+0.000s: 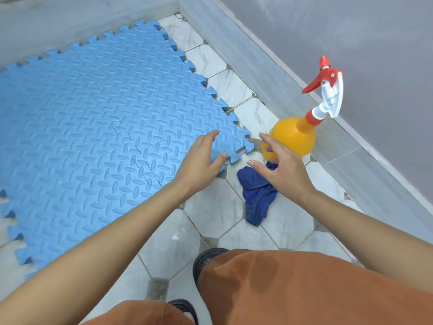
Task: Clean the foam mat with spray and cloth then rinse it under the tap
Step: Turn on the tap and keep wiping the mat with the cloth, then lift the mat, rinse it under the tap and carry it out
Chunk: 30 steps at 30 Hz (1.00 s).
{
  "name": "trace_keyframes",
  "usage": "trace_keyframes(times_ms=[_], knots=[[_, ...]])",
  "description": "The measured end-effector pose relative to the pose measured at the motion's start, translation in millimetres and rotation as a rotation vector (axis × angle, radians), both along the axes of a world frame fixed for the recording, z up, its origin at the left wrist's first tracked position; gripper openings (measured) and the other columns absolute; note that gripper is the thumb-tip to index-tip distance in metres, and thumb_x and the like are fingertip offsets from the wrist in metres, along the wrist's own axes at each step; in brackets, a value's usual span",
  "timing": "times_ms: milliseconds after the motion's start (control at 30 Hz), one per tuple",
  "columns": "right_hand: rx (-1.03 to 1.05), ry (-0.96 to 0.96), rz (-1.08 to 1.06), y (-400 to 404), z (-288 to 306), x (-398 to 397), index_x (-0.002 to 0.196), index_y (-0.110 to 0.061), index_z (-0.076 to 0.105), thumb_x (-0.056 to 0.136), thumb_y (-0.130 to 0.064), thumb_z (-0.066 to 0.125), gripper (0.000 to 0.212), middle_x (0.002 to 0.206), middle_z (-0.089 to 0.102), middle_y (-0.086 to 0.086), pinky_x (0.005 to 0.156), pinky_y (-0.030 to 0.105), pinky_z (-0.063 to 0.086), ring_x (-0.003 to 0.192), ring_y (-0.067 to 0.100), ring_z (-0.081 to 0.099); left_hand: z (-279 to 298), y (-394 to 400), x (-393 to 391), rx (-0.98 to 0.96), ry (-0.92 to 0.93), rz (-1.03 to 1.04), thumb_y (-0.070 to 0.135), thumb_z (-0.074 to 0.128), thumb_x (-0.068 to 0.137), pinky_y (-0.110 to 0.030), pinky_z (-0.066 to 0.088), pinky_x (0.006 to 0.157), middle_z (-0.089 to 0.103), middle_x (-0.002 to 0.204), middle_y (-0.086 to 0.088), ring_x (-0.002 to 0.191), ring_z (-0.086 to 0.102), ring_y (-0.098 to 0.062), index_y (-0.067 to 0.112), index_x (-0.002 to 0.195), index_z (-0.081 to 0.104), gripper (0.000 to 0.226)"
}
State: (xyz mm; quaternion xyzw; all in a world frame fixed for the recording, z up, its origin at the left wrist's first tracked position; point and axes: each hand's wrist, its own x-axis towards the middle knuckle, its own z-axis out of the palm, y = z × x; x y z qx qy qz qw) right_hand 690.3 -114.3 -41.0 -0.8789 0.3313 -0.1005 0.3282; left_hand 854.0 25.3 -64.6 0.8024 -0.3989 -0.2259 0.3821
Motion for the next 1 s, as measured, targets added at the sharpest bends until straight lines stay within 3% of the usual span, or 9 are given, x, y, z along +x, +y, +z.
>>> trace_keyframes(times_ms=[300,433,600,700,800,900,933,1000], knots=[[-0.065,0.120,0.207,-9,-21,131,0.150,-0.027,0.032,0.082,-0.057,0.066,0.082,0.152,0.040,-0.001,0.113,0.038,0.034,0.139,0.020,0.036,-8,136,123,0.122,-0.122,0.503,0.030,0.054,0.094,-0.041,0.041,0.101,0.043,0.140,-0.007,0.125,0.047,-0.020,0.017,0.145,0.033,0.056],[-0.177,0.190,0.267,-15,-40,187,0.151,-0.021,0.030,0.079,-0.060,0.067,0.090,0.151,0.039,0.011,0.114,0.045,0.028,0.139,0.031,0.035,-26,202,161,0.271,-0.137,0.745,0.026,0.057,0.092,-0.046,0.032,0.108,0.038,0.143,-0.019,0.132,0.038,-0.034,0.010,0.145,0.032,0.061],[-0.209,0.438,0.080,-25,-58,223,0.154,-0.032,0.012,0.074,-0.075,0.060,0.103,0.163,0.010,0.010,0.114,0.064,0.010,0.149,0.032,0.011,-46,258,167,0.600,-0.056,1.011,0.047,0.060,0.087,-0.058,0.025,0.107,0.021,0.153,-0.020,0.139,0.022,-0.041,0.011,0.148,0.022,0.081],[-0.077,0.479,-0.015,-31,-67,227,0.154,-0.031,0.007,0.067,-0.080,0.062,0.115,0.161,0.017,0.014,0.114,0.064,0.012,0.148,0.035,0.016,-53,276,166,0.683,0.051,1.078,0.065,0.058,0.079,-0.057,0.027,0.107,0.026,0.151,-0.021,0.137,0.026,-0.041,0.009,0.148,0.019,0.098],[-0.023,0.400,-0.074,-37,-68,230,0.152,-0.026,0.018,0.065,-0.079,0.064,0.112,0.151,0.037,0.010,0.111,0.060,0.024,0.139,0.039,0.030,-58,279,174,0.592,0.107,1.103,0.065,0.065,0.074,-0.053,0.032,0.107,0.037,0.144,-0.022,0.132,0.034,-0.042,0.006,0.145,0.024,0.101],[0.149,0.357,-0.179,-58,-56,243,0.151,-0.019,0.025,0.073,-0.076,0.059,0.103,0.149,0.043,0.011,0.111,0.050,0.032,0.138,0.038,0.036,-53,285,190,0.418,0.262,1.258,0.066,0.070,0.067,-0.050,0.034,0.108,0.033,0.148,-0.016,0.135,0.034,-0.036,0.009,0.149,0.019,0.111],[0.212,0.378,-0.178,-68,-52,247,0.147,-0.016,0.035,0.074,-0.078,0.056,0.099,0.147,0.046,0.012,0.109,0.047,0.035,0.135,0.036,0.041,-48,289,196,0.346,0.346,1.315,0.067,0.070,0.066,-0.047,0.035,0.108,0.035,0.148,-0.012,0.135,0.037,-0.033,0.009,0.149,0.021,0.112],[0.279,0.419,-0.148,-77,-45,256,0.122,-0.013,0.059,0.069,-0.085,0.049,0.091,0.131,0.059,0.012,0.102,0.043,0.042,0.118,0.035,0.055,-38,298,208,0.172,0.535,1.384,0.069,0.070,0.064,-0.039,0.041,0.101,0.049,0.134,-0.003,0.123,0.050,-0.028,0.009,0.139,0.041,0.100]])
